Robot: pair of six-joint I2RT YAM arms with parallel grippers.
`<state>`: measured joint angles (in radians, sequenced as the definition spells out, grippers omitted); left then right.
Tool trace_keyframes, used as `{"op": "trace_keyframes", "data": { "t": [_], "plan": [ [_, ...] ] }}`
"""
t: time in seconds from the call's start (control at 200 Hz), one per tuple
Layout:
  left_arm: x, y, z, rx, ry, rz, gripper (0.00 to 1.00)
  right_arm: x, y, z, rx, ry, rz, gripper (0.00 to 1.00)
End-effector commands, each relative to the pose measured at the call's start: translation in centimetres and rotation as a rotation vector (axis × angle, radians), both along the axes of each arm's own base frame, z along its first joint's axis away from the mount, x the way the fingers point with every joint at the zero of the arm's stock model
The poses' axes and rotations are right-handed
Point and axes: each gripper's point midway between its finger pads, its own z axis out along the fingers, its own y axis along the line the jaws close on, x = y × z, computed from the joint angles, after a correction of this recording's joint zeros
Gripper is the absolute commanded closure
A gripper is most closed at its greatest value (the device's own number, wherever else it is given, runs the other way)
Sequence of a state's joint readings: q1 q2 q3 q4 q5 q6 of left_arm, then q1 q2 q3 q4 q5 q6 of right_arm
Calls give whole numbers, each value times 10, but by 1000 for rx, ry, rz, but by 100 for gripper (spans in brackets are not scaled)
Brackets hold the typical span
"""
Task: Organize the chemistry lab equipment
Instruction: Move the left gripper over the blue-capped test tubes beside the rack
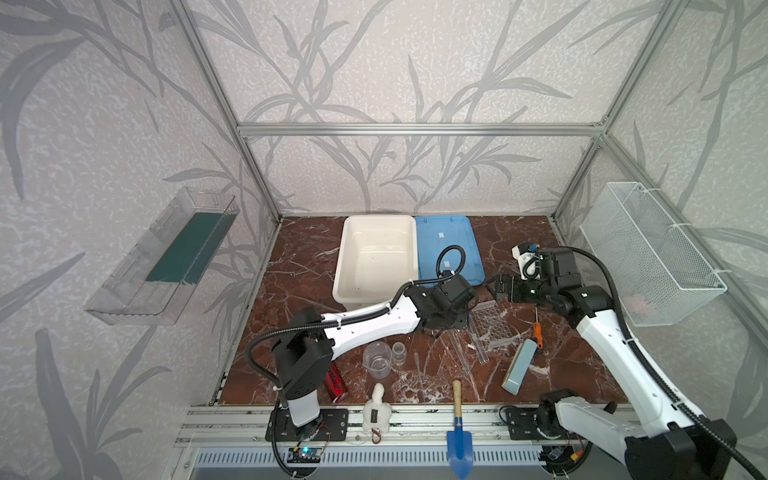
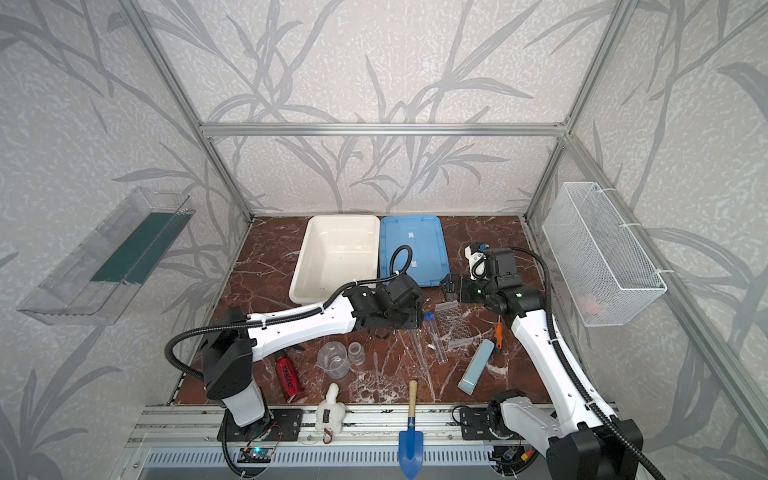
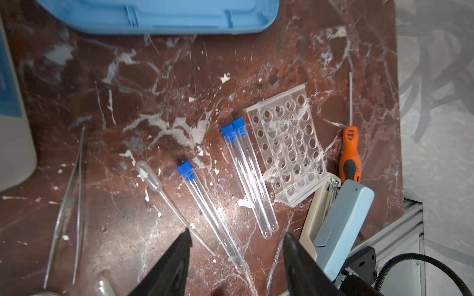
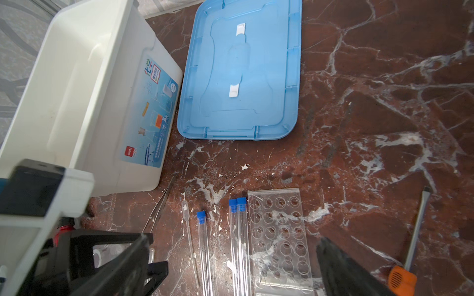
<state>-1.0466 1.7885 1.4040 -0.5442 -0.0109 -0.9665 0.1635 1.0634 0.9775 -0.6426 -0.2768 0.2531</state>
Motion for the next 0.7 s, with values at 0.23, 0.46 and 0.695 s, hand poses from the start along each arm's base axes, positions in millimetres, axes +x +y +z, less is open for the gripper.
{"op": "trace_keyframes", "data": {
  "t": [0.23,0.46,0.695],
  "plan": [
    [-9,-5,-42,140,129,-55,50,-12,-13,-10,-36,12,-28,2],
    [-11,-3,-64,214,163,-82,51,-13,-14,-11,-43,2,-26,2],
    [-7,-5,-90,219,209,-85,55,-12,-14,-17,-49,6,-18,2]
  ]
}}
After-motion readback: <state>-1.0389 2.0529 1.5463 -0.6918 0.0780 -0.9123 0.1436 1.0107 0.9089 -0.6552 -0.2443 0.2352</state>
